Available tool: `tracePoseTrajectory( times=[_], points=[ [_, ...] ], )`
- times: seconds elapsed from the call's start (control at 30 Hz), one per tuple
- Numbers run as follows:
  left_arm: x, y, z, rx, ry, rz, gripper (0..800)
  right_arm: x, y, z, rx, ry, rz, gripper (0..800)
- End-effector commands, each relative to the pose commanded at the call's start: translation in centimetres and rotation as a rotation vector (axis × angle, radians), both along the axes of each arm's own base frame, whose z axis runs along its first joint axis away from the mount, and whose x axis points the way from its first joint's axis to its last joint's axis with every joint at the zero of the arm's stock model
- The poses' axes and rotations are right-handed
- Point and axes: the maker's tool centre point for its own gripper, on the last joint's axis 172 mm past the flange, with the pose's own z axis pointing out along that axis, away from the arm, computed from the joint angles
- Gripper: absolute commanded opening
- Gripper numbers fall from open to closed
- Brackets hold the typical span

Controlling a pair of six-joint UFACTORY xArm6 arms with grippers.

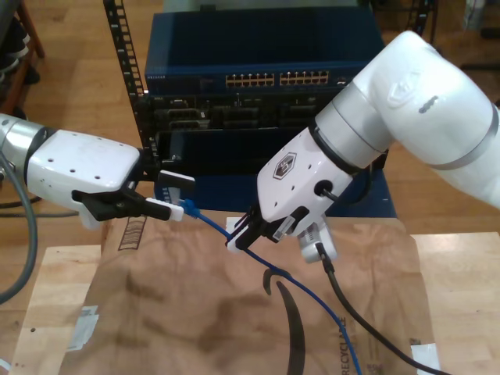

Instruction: Grab the cable and plug it in

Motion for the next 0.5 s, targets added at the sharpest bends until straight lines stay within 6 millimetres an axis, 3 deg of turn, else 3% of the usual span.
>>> tracePoseTrajectory(
  times=[0.17,0.5],
  points=[
    [-0.22,0.00,0.10,-0.001,0.016,-0.003,464,-0.09,0.03,0.06,0.001,-0.002,0.003,13],
    [-0.97,-0.05,-0.07,-0.010,0.053,-0.010,423,0.04,-0.10,-0.03,-0.004,-0.009,0.001,14]
  ],
)
